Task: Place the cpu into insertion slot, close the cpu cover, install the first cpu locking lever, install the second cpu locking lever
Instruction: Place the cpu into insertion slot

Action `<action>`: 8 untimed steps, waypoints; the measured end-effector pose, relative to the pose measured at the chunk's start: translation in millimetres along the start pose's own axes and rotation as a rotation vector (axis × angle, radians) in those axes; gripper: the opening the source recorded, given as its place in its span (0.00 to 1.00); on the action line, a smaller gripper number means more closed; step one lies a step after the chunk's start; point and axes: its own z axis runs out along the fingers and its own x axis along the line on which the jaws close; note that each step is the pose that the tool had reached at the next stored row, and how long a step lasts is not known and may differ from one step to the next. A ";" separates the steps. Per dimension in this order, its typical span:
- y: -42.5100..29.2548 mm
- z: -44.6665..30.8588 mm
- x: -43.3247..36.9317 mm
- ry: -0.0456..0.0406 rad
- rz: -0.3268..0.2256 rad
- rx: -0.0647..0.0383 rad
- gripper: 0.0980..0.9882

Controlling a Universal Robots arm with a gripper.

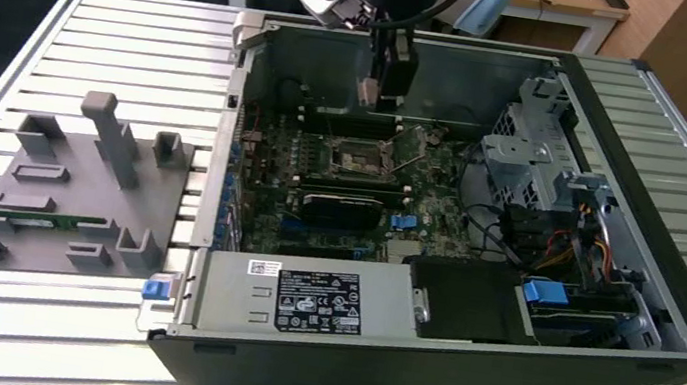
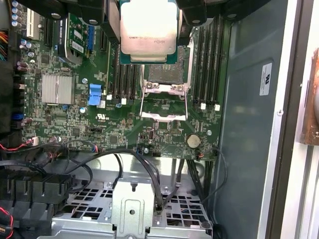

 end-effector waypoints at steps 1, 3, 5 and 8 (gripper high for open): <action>0.0 0.4 0.0 -0.0005 0.000 0.000 0.50; -0.1 1.4 0.0 -0.0012 0.000 0.000 0.50; -0.1 1.9 0.0 -0.0016 0.000 0.000 0.50; -0.2 3.0 0.0 -0.0015 0.000 0.000 0.50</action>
